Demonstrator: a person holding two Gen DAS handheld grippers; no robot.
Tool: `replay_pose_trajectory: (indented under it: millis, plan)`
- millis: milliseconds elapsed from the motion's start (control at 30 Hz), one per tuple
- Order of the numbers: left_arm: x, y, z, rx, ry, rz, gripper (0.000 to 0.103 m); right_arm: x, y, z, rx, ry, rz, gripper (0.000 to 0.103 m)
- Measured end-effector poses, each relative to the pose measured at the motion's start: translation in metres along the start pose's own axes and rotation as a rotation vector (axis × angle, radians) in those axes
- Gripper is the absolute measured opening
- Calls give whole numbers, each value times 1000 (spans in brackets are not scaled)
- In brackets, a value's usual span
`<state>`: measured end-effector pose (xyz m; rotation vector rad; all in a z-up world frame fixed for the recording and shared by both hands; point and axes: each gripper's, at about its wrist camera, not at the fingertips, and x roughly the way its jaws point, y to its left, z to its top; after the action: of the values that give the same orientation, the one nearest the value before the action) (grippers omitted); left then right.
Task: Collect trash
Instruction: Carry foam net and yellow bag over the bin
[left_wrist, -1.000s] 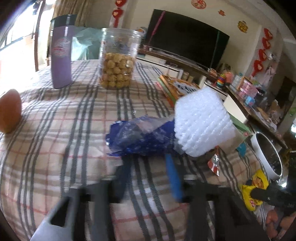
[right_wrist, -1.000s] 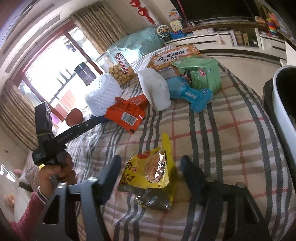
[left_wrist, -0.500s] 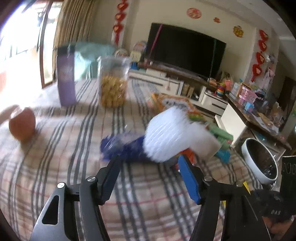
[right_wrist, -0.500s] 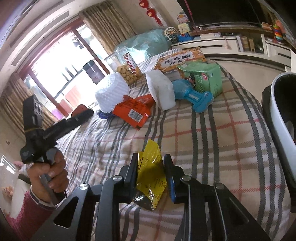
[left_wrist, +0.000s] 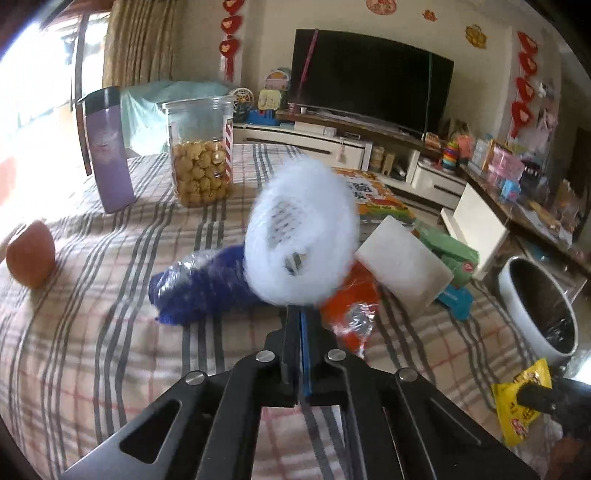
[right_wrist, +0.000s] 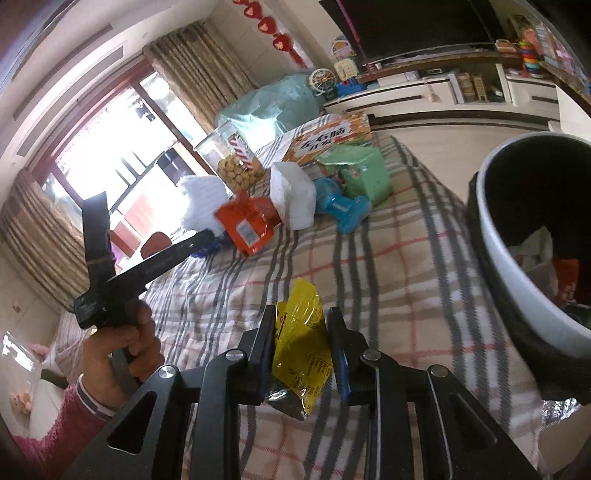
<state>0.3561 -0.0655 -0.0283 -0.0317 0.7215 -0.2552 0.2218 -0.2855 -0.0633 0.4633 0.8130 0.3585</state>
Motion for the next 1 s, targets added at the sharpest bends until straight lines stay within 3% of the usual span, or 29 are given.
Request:
replay_pose_trajectory:
  millis: [267,500,600,667,733,833,900,933,1000]
  plan:
    - [-46,-10,-31,-15,-27,-59,0,-10,-5,-3,15,-24,5,27]
    - [-53,-11,-26,-19,-35,-43,2,-15,-5,-5,16,-30,13,27]
    - [-49,-10,-13,-37,-43,-28,22,-15,-6,-4,22,-35,18,27]
    - [-49,-9,-3,-50,-71,-2,45,-18,-7,-4,23,-39,16,27]
    - [-47,-9,7,-58,-97,23,47,-18,-10,-3,30,-42,14,27]
    - [-34,-9,17,-69,-90,41,46,-17,-14,-2,44,-43,9,27]
    - [-20,-8,17,-67,-56,47,26,-16,-16,-2,48,-42,8,27]
    - [-15,-8,16,-63,-39,43,11,-17,-16,-2,48,-41,7,27]
    - [-10,-10,9,-56,-22,49,9,-17,-16,-2,47,-42,6,27]
